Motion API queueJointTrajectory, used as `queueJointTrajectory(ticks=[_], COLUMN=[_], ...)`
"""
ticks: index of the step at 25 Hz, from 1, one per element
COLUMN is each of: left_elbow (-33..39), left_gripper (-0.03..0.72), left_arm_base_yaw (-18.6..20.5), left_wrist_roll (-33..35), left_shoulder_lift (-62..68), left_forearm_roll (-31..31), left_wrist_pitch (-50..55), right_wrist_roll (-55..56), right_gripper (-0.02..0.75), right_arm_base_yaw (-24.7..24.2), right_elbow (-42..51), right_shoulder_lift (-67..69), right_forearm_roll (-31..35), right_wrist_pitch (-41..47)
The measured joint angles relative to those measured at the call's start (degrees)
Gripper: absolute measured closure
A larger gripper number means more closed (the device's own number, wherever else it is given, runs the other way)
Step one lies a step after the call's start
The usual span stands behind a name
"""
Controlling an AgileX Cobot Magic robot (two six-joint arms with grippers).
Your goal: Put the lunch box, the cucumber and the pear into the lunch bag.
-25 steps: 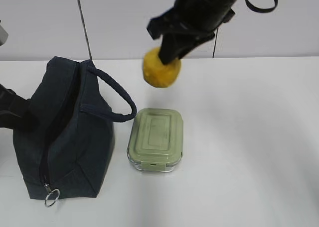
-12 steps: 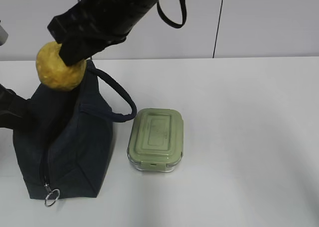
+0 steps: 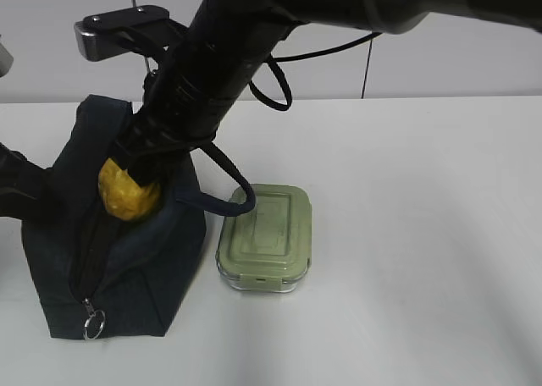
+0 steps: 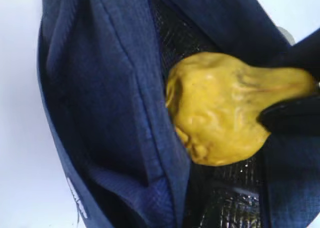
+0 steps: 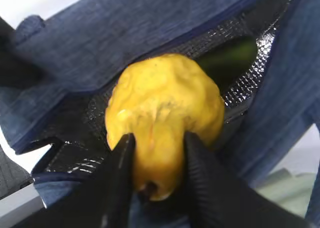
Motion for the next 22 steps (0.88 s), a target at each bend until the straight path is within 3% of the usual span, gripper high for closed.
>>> queueJointTrajectory(ticks=[2, 7, 11, 16, 22], left_elbow=[0.0, 0.0, 0.0, 0.0, 0.0], left_gripper=[0.687, 0.687, 0.687, 0.687, 0.687], left_arm_base_yaw=[0.0, 0.0, 0.0, 0.0, 0.0], left_wrist_roll=[0.0, 0.0, 1.4, 3.0, 3.1], left_shoulder_lift=[0.0, 0.0, 0.0, 0.0, 0.0], left_forearm_roll=[0.0, 0.0, 0.5, 3.3, 4.2], left_wrist_pitch=[0.0, 0.0, -0.1, -0.1, -0.1], right_wrist_roll=[0.0, 0.7, 3.9, 15.3, 21.0], right_gripper=[0.479, 0.216, 0.200, 0.213, 0.219], right_arm_base_yaw=[0.0, 0.0, 0.0, -1.5, -11.2], right_elbow=[-0.1, -3.8, -7.5, -8.3, -6.7], right_shoulder_lift=[0.2, 0.4, -0.2, -2.2, -2.2], right_forearm_roll=[-0.1, -0.1, -1.7, -11.1, -10.9], right_wrist_pitch=[0.2, 0.6, 2.6, 7.5, 14.1])
